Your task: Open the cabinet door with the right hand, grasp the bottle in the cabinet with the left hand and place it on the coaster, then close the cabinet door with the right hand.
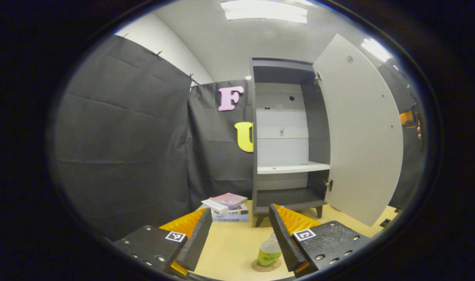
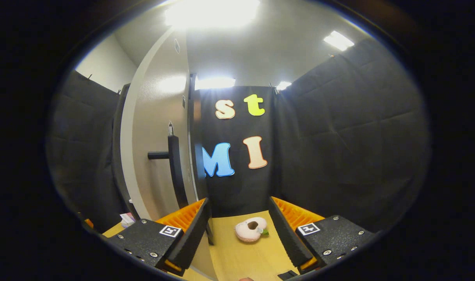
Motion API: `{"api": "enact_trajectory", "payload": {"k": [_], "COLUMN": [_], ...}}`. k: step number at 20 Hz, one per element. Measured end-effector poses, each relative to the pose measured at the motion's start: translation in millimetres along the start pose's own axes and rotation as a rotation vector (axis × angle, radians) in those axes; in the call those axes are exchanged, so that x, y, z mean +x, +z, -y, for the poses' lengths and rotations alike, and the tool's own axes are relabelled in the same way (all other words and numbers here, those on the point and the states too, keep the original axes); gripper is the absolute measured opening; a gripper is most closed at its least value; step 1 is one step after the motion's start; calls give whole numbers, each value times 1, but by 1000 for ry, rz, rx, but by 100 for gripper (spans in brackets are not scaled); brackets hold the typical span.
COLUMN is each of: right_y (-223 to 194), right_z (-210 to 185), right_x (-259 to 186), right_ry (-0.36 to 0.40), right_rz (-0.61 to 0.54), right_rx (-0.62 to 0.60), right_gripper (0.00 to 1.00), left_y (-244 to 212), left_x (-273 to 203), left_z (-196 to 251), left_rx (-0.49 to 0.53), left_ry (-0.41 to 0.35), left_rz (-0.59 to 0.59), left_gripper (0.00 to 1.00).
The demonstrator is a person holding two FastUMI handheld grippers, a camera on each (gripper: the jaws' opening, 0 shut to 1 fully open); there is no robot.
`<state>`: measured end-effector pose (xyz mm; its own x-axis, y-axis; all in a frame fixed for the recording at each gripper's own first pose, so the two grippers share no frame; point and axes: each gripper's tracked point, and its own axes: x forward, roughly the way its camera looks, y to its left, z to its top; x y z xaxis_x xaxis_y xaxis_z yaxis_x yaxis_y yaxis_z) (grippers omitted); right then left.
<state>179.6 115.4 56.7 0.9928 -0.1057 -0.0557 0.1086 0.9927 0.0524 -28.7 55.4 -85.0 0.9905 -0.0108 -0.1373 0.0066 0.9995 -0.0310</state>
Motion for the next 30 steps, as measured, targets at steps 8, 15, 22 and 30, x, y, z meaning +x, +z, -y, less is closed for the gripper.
{"api": "enact_trajectory", "payload": {"k": [8,15,22,30], "right_y": [0,-3,-10,-15], "right_z": [-31,-76,-125,-177], "right_x": [-14,-32,-29,-13], "right_ry": [-17,-7,31,107], "right_rz": [-14,-20,-25,-14], "right_rx": [-21,-20,-32,-41], "right_gripper": [90,90,90,90], "left_y": [-7,-18,-22,-26], "left_x": [40,71,87,94], "left_z": [-40,-55,-81,-122], "left_rx": [-30,-33,-15,-17], "left_ry": [-32,-93,-109,-77], "left_rz": [-6,-9,-6,-5], "left_gripper": [88,84,88,89]}}
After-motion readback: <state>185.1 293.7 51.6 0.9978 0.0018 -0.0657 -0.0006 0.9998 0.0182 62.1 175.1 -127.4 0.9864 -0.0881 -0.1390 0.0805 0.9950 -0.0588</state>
